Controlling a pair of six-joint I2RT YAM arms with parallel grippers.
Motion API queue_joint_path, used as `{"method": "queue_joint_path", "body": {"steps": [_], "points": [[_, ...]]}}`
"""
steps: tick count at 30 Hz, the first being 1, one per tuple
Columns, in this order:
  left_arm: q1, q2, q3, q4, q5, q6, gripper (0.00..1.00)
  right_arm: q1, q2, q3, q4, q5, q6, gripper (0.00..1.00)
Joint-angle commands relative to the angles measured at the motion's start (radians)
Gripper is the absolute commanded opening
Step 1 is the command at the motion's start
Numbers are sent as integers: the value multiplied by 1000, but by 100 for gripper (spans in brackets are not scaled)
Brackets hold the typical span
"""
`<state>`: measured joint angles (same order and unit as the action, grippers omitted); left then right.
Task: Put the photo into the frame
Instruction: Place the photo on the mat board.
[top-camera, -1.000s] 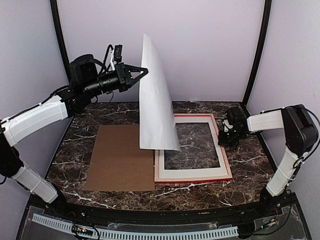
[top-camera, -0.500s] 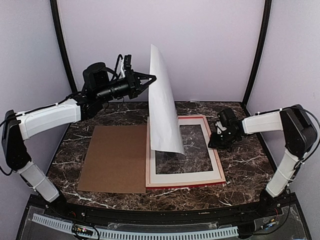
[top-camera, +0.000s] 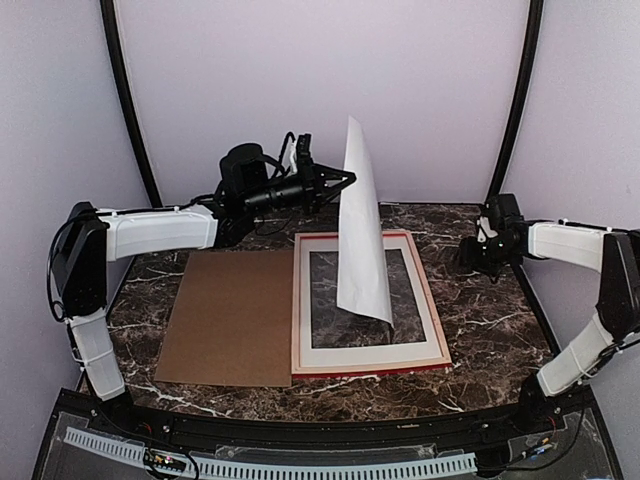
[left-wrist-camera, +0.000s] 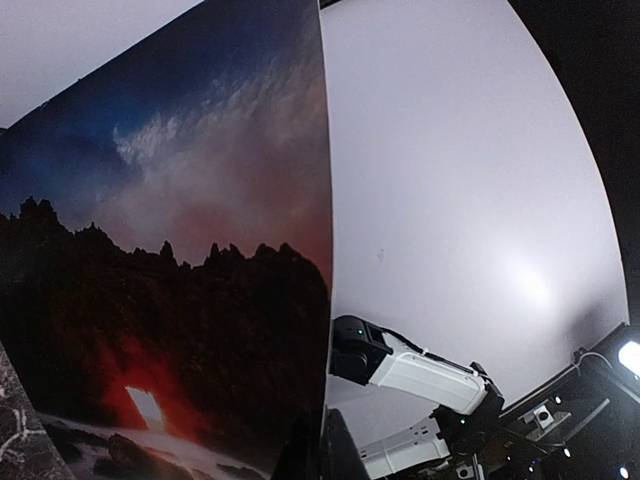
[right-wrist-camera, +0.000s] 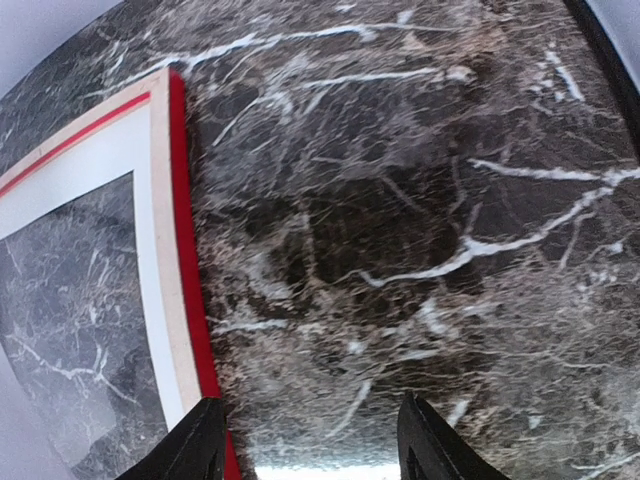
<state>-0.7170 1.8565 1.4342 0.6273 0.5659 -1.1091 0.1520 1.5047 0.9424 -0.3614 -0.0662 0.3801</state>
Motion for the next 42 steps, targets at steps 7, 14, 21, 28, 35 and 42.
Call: {"method": "queue_joint_path", "body": {"steps": [7, 14, 21, 28, 35, 42], "points": [[-16, 21, -21, 282, 38, -115, 0, -85, -39, -14, -3, -23, -43, 60], [20, 158, -140, 359, -50, -279, 0, -85, -26, -30, 10, -30, -43, 60], [42, 229, -195, 214, -87, -236, 0, -85, -33, -36, 1, -11, -52, 60], [56, 229, -217, 49, -109, -107, 0, -85, -22, -42, 7, -19, -52, 61], [83, 189, -245, -56, -125, -5, 0, -86, -10, -51, 15, -36, -52, 61], [99, 165, -255, -134, -153, 76, 0, -85, 14, -51, 27, -63, -52, 61]]}}
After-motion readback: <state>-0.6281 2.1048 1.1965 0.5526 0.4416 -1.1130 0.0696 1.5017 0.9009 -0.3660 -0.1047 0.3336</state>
